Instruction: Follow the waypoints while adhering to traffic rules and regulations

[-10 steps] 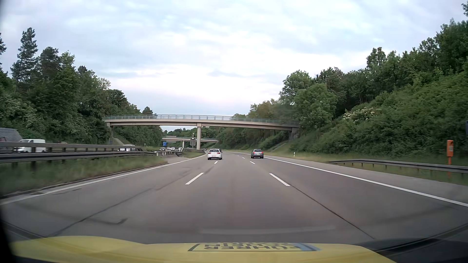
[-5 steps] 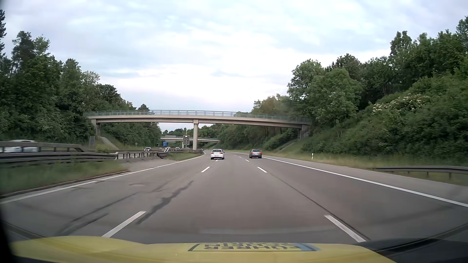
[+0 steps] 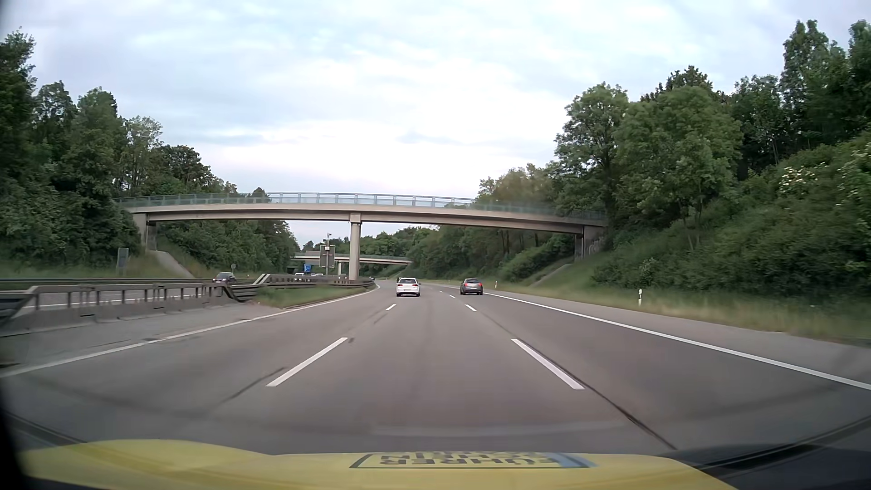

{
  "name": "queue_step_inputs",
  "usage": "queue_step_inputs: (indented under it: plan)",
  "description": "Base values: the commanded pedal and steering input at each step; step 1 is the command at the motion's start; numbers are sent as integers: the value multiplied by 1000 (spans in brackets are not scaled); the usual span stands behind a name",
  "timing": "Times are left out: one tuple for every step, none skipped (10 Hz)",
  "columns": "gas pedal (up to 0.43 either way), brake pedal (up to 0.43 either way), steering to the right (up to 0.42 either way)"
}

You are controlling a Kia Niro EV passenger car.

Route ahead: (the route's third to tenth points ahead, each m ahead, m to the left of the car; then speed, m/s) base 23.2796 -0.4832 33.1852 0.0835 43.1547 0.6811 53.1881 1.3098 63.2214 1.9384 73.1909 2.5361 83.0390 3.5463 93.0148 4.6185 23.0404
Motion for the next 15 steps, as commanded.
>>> queue_step_inputs:
  plan:
    - [98,0,-3]
    - [98,0,-2]
    - [98,0,-2]
    - [98,0,-1]
    - [87,0,0]
    - [87,0,0]
    - [79,0,0]
    - [67,0,0]
    - [59,0,0]
    - [47,0,0]
    - [39,0,0]
    - [39,0,0]
    - [28,0,0]
    - [20,0,0]
    - [20,0,0]
